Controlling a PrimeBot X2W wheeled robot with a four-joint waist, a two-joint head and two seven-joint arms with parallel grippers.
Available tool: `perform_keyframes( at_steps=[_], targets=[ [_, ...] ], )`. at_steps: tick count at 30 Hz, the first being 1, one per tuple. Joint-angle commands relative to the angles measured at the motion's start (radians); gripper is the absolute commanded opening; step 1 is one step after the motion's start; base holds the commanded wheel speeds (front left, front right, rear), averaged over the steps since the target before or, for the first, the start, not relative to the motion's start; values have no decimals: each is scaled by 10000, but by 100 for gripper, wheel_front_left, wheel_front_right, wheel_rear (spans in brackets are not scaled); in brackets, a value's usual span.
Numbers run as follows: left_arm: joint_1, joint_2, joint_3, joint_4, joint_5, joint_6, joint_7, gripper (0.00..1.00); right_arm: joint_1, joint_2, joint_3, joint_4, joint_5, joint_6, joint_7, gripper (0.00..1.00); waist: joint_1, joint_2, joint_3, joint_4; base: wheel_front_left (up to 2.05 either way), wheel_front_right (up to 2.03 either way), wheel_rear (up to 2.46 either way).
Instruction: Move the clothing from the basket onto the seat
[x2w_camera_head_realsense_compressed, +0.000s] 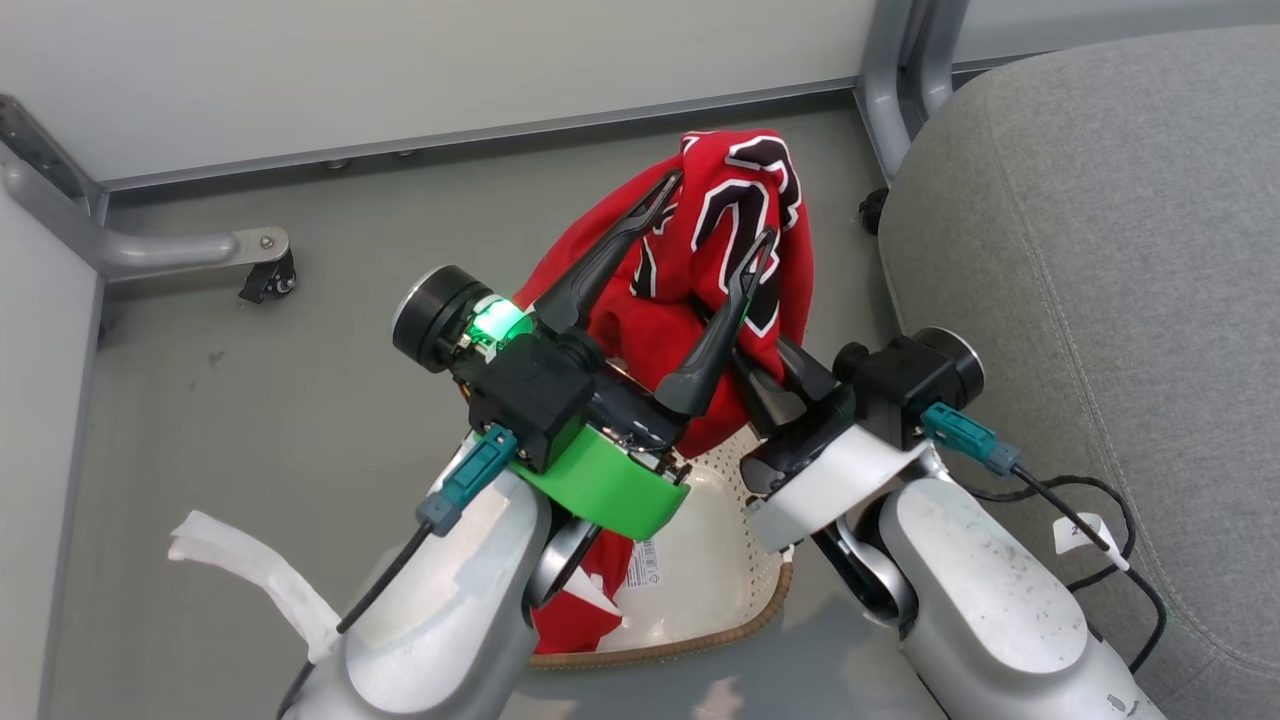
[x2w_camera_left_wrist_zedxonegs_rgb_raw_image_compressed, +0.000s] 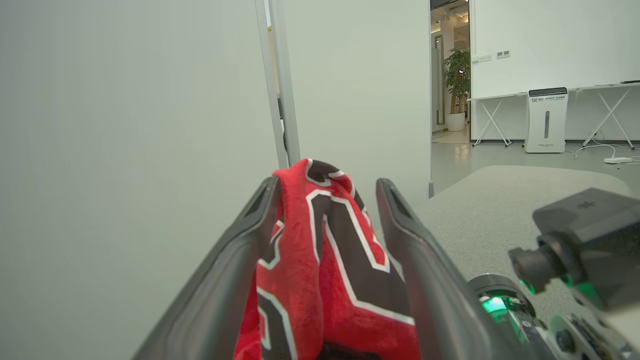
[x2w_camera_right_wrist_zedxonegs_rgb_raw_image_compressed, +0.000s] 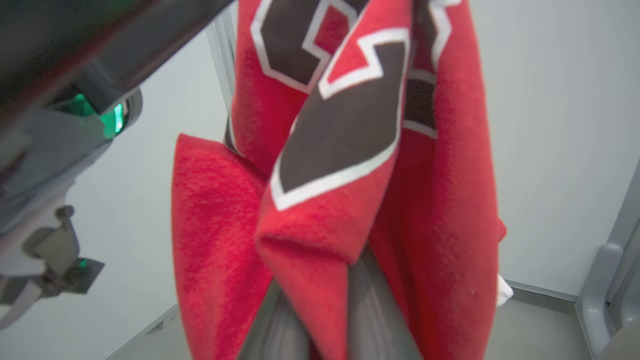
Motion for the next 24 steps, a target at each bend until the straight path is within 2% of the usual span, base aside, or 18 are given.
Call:
perform_keyframes(
  at_steps=[1,11,24],
  targets=[
    [92,-5,40,3,71,-15,-10,100,106,-33,-68,-41,-15,-3,-21,0,0,0,7,3,0,0,0],
    [268,39,175,125,281,-13,-8,100,370,-38,-941,-70,-277,-3,-21,0,0,0,56,-337,0,0,0],
    [648,287,101,367,364,-16,-8,100,1313,-36,-2629,-399,-949,-3,-22,0,0,0,73,-2008,0,0,0]
  ],
)
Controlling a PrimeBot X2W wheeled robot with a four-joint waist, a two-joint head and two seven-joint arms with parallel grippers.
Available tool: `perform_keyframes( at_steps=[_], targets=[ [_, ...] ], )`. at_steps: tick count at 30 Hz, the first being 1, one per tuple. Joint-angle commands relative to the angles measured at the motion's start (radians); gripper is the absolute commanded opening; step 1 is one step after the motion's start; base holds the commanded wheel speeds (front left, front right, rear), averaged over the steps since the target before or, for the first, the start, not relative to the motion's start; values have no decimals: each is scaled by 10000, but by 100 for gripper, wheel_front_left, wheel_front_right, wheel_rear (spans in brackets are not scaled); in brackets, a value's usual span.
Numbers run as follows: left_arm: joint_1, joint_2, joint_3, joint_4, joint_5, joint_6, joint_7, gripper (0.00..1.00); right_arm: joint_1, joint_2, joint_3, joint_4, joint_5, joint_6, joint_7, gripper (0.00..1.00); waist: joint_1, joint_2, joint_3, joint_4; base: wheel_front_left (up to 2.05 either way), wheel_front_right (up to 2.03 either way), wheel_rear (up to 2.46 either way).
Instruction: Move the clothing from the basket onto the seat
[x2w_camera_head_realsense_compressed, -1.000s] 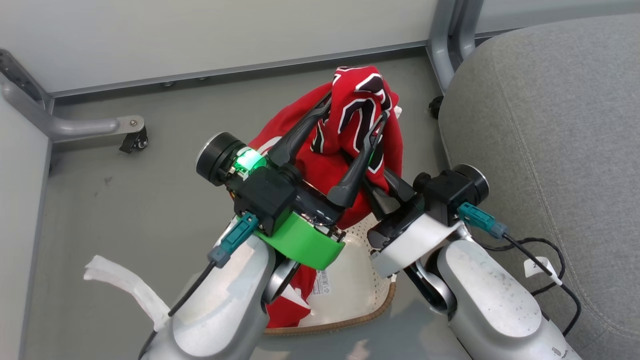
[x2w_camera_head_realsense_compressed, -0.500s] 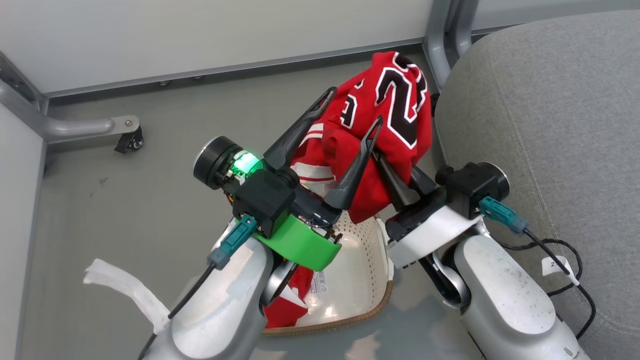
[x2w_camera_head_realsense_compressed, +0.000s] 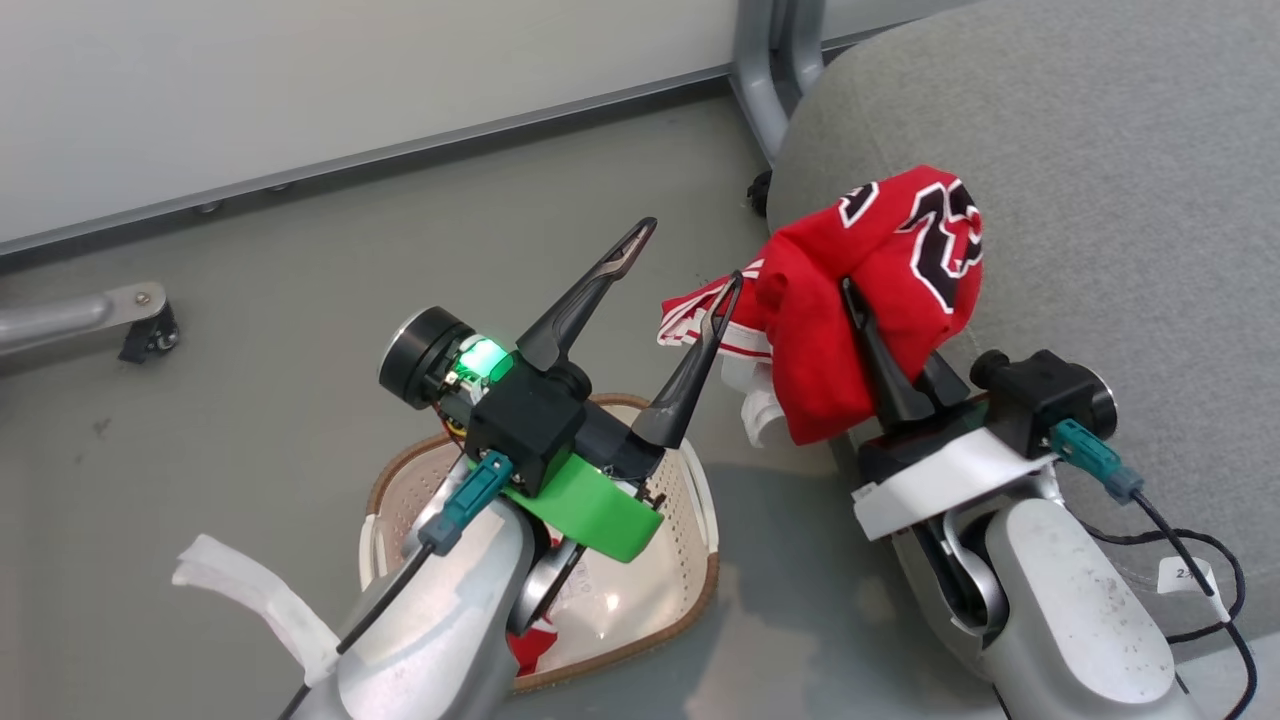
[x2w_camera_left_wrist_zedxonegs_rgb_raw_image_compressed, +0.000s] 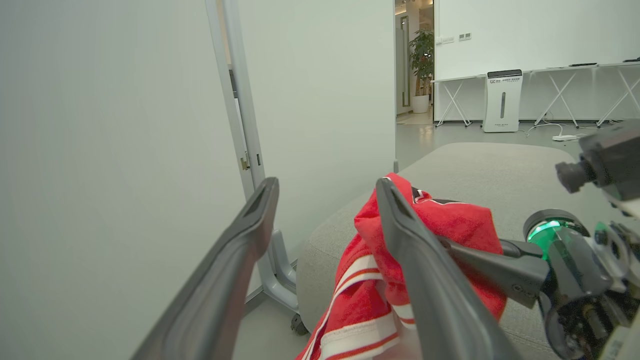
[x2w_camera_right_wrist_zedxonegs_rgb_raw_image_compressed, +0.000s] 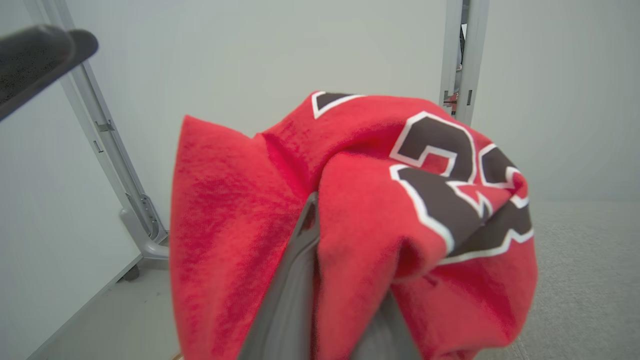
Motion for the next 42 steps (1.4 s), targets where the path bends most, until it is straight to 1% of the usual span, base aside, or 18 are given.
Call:
perform_keyframes(
  at_steps=[1,5,11,17,22,28,35,42],
  targets=[
    [169,80,20,54,25,-16,-8,100,188,-35,-182,-109,-80,-3,-24,0,0,0,-2,-659,0,0,0],
    [261,172,-31,175,51,-17,-10,100,611,-32,-828,-347,-246,-3,-24,0,0,0,22,-1247,0,0,0],
    [316,242,-63,360,85,-17,-8,100,1212,-30,-1729,-715,-466,-3,-24,0,0,0,87,-1798,0,0,0],
    [301,233,-124,423,132,-17,-8,100,1595,-30,-2321,-1106,-551,-3,-24,0,0,0,180,-2045,0,0,0],
    [129,258,-133,399,148,-18,-10,100,1423,-35,-2547,-1333,-520,-3,-24,0,0,0,399,-2052,0,0,0],
    [-156,322,-98,324,195,-18,-8,100,381,-34,-3081,-1585,-819,-3,-24,0,0,0,930,-1910,0,0,0],
    [-752,480,-222,183,288,-18,-8,100,-1903,-215,-3811,-1589,-1269,-3,-24,0,0,0,2293,-1536,0,0,0],
    [-1533,695,-394,25,381,-18,-8,100,-4586,-956,-4230,-978,-1686,-3,-24,0,0,0,3879,-1160,0,0,0]
  ],
)
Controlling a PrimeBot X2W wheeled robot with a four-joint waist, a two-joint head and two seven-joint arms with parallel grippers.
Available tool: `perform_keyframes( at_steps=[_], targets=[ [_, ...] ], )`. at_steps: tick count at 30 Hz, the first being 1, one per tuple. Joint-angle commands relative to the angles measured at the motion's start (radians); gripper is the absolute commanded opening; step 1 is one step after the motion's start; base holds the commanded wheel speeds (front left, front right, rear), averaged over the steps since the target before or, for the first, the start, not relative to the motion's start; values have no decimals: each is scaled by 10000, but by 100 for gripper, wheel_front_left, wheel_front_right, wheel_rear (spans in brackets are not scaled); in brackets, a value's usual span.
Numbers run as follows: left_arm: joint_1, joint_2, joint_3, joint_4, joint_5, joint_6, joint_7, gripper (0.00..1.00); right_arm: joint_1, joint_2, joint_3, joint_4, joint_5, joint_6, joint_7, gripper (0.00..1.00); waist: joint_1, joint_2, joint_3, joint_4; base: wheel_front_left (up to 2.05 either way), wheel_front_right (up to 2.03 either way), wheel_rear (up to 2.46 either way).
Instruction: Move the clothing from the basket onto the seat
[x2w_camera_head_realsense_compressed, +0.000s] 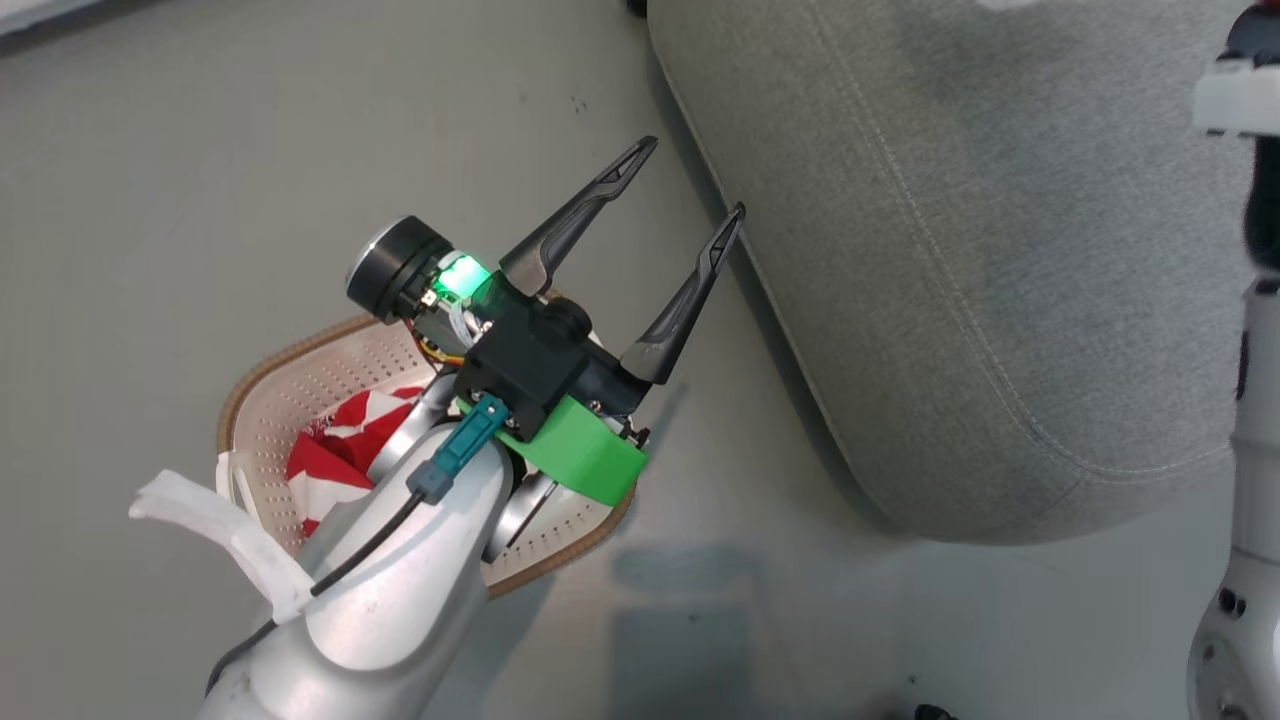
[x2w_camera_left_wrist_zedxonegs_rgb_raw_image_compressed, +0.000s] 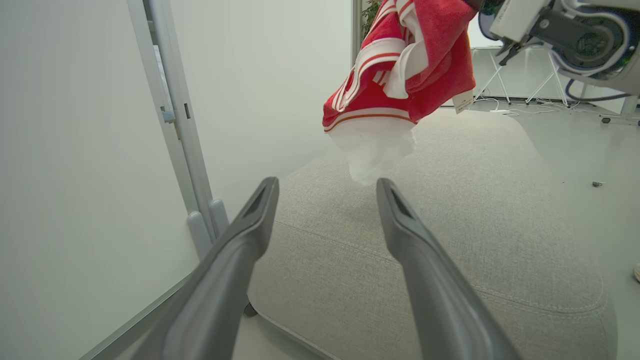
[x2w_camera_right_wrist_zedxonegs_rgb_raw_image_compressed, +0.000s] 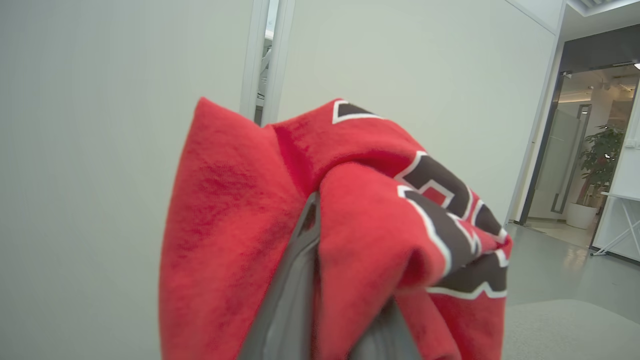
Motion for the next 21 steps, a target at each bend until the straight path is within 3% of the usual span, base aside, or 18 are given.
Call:
perform_keyframes(
  at_steps=[1,12,21],
  targets=[
    [-257,88,-3,-36,89,-18,-6,100,-455,-141,-74,83,-80,-3,-24,0,0,0,1270,447,0,0,0],
    [-1022,209,-182,-275,135,-18,-8,100,-3893,-1385,-737,2648,-479,-5,-22,0,0,0,2798,873,0,0,0],
    [-1226,164,-267,-310,102,-18,-8,100,-3978,-1465,-710,4906,-668,-6,-24,0,0,0,3258,1052,0,0,0]
  ],
)
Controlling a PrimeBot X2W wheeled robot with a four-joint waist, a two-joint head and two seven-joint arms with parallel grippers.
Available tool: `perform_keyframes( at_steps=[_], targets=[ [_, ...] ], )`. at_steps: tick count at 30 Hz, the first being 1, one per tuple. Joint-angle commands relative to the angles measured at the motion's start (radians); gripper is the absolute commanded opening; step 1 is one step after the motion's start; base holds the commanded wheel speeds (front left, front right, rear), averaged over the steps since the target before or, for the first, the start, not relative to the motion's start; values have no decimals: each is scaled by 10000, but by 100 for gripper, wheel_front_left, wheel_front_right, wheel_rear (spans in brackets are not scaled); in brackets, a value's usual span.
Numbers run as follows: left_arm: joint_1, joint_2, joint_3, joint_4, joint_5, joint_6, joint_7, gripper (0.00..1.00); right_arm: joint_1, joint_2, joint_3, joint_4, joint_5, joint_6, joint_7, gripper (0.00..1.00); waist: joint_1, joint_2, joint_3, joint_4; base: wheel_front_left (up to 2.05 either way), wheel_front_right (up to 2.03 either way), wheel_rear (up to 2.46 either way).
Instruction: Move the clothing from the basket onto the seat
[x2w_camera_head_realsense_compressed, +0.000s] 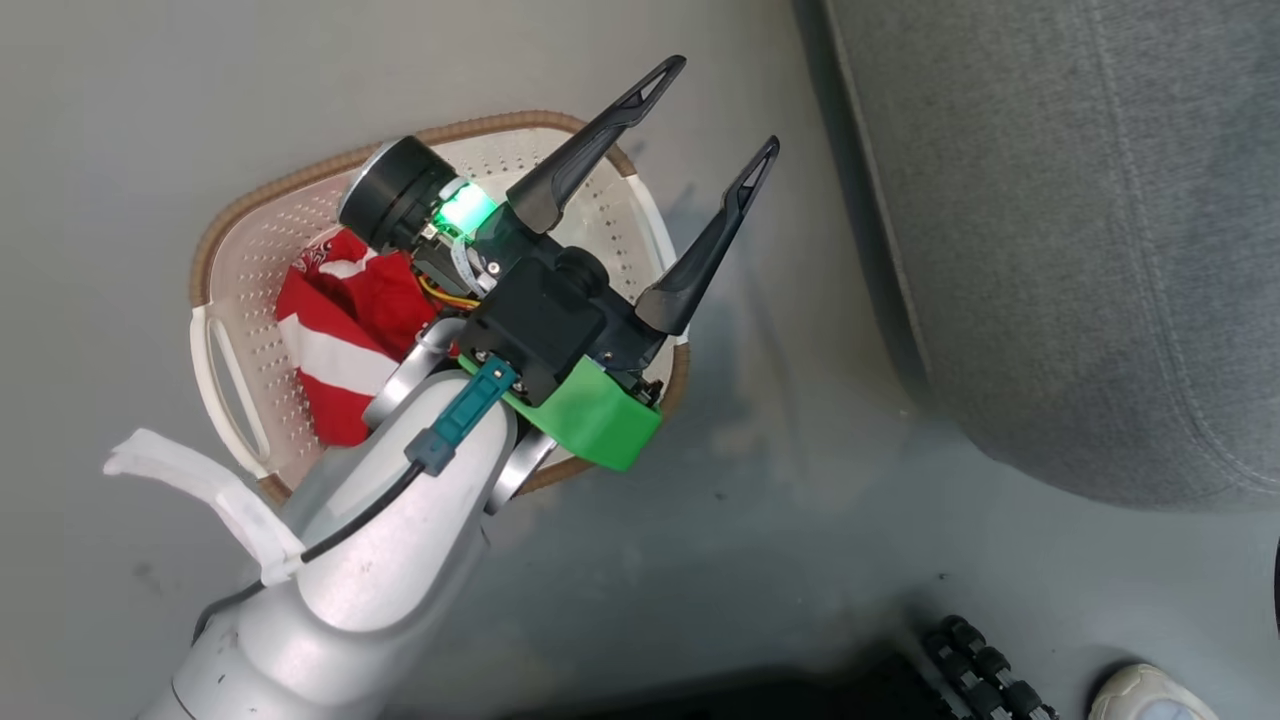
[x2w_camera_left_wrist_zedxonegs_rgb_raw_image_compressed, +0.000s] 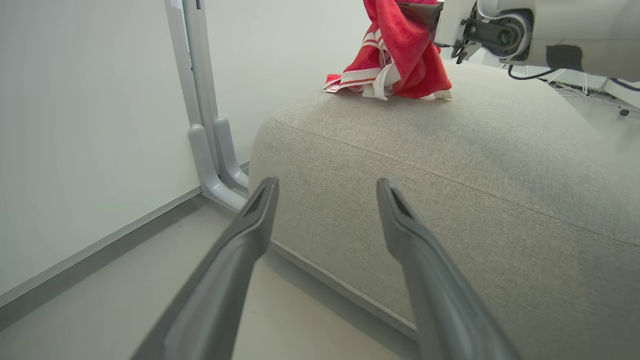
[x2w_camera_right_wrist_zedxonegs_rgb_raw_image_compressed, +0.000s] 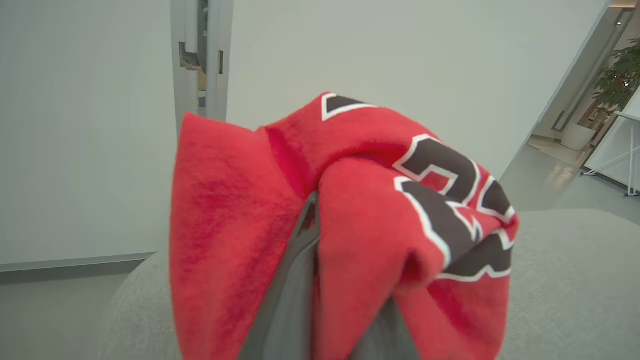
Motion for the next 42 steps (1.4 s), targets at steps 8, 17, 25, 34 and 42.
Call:
perform_keyframes(
  at_steps=[8,17,25,34,42],
  targets=[
    [-83,-42,138,1,-5,-19,-9,100,1043,99,-134,883,139,-10,-22,0,-2,-1,42,262,0,0,0],
    [377,-181,293,59,-74,-19,-9,100,1867,284,-46,1114,434,-10,-22,100,-2,-1,-781,237,0,0,0],
    [1289,-328,755,221,-179,13,-9,100,3956,526,143,225,525,-10,-22,100,-2,-1,-2339,180,0,0,0],
    [2610,-509,1781,277,-333,215,-9,100,6284,936,1116,-1330,864,-10,-22,100,-2,-1,-4048,495,0,0,0],
    [3691,-534,2940,324,-411,392,-9,100,7455,1450,2337,-2377,1184,-10,-22,100,-2,-1,-5052,1022,0,0,0]
  ],
)
